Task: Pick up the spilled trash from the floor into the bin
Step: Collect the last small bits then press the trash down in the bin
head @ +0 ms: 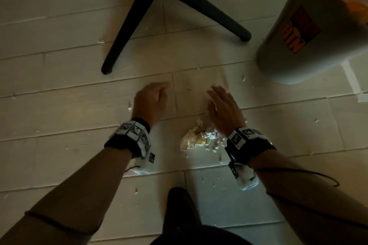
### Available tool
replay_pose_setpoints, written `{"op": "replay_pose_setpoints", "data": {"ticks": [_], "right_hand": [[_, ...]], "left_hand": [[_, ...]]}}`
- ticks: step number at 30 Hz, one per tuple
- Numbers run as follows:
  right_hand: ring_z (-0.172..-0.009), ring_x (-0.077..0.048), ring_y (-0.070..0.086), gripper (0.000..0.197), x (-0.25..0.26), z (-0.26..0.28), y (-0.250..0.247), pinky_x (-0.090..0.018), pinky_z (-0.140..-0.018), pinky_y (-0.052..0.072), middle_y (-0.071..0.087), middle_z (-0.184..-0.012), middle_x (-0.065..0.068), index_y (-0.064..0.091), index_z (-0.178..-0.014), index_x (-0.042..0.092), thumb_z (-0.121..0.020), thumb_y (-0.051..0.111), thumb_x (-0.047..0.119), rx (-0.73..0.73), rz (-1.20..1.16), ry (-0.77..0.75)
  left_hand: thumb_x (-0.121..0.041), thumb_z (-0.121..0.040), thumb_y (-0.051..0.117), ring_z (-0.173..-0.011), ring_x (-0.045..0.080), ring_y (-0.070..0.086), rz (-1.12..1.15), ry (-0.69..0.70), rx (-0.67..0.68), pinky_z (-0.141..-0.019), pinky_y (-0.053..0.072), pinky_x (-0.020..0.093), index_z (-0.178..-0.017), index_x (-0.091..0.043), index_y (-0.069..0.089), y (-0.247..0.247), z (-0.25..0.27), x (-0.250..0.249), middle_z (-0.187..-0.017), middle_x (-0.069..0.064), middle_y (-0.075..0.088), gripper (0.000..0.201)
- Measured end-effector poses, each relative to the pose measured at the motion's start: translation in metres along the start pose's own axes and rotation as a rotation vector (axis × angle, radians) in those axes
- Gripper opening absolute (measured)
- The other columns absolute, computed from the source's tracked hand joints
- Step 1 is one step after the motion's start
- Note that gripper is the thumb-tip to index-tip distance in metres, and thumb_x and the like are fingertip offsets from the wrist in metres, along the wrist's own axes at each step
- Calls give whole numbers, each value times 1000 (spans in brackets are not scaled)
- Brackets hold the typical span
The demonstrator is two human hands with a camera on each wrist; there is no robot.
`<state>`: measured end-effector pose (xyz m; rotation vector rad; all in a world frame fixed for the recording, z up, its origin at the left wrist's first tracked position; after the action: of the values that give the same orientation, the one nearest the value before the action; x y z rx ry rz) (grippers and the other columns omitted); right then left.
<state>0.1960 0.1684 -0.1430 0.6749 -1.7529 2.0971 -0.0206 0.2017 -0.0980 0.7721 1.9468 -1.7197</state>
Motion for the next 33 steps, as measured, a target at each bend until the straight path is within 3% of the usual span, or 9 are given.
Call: {"op": "replay_pose_setpoints", "data": {"ticks": [4, 8, 13, 20, 22, 24, 30, 33], "right_hand": [[-151, -23, 15, 47, 7, -28, -10, -46, -123, 14, 25, -162, -4, 36, -149, 17, -103, 38, 24, 29, 43, 52], [-151, -23, 14, 52, 15, -57, -7, -49, -122, 15, 19, -163, -3, 29, -152, 17, -102, 39, 26, 87, 90, 92], [-149, -24, 20, 53, 27, -82, 3, -47, -121, 20, 20, -163, -4, 26, -152, 16, -102, 40, 27, 90, 90, 117], [-146, -29, 29, 51, 23, -84, 15, -49, -120, 23, 36, -156, -12, 36, -149, 10, -100, 42, 23, -44, 129, 123], [-146, -30, 30, 50, 23, -83, 16, -49, -120, 23, 37, -155, -12, 38, -148, 9, -99, 42, 20, -58, 128, 111], [-146, -30, 30, 49, 23, -83, 14, -48, -120, 23, 38, -155, -12, 39, -147, 8, -99, 42, 18, -61, 131, 101], [-147, -27, 27, 50, 23, -82, 14, -47, -121, 20, 36, -156, -10, 41, -145, 10, -95, 45, 14, -26, 129, 100], [-145, -29, 30, 48, 24, -82, 14, -50, -120, 23, 39, -153, -12, 44, -141, 7, -93, 47, 12, -23, 135, 92]], "left_hand": [[-14, -92, 49, -99, 23, 65, -8, -90, -182, -85, 53, 31, -112, -13, 70, -59, -42, 47, -112, 9, 68, 29], [-14, -88, 50, -101, 28, 64, -150, -233, -278, -86, 47, 26, -114, -11, 70, -103, -88, 107, -114, 16, 67, 33], [-18, -95, 50, -121, 31, 55, -396, -411, -76, -103, 40, 31, -123, -11, 65, -115, -140, 178, -130, 15, 61, 34], [-25, -97, 51, -124, 40, 51, -559, -488, 173, -105, 42, 42, -131, -15, 60, -93, -181, 211, -138, 16, 54, 37], [-25, -92, 60, -124, 38, 53, -532, -530, 175, -105, 43, 38, -128, -17, 63, -92, -185, 217, -138, 13, 56, 37], [-20, -89, 64, -120, 42, 54, -569, -521, 143, -103, 44, 40, -122, -14, 68, -94, -186, 218, -132, 18, 59, 33], [-9, -92, 45, -109, 55, 49, -755, -406, 186, -95, 42, 55, -109, 8, 62, -92, -164, 209, -115, 36, 56, 29], [-13, -91, 55, -104, 50, 57, -675, -462, 142, -90, 48, 50, -103, 0, 69, -102, -136, 208, -109, 29, 64, 23]]}}
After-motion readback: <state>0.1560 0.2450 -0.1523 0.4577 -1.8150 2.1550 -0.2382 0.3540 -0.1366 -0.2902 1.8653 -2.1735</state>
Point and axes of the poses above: each hand's wrist, its own z-axis away from the middle knuckle, its own y-axis out of the palm, x = y × z, the point moved 9 cm from there along -z, towards the middle knuckle
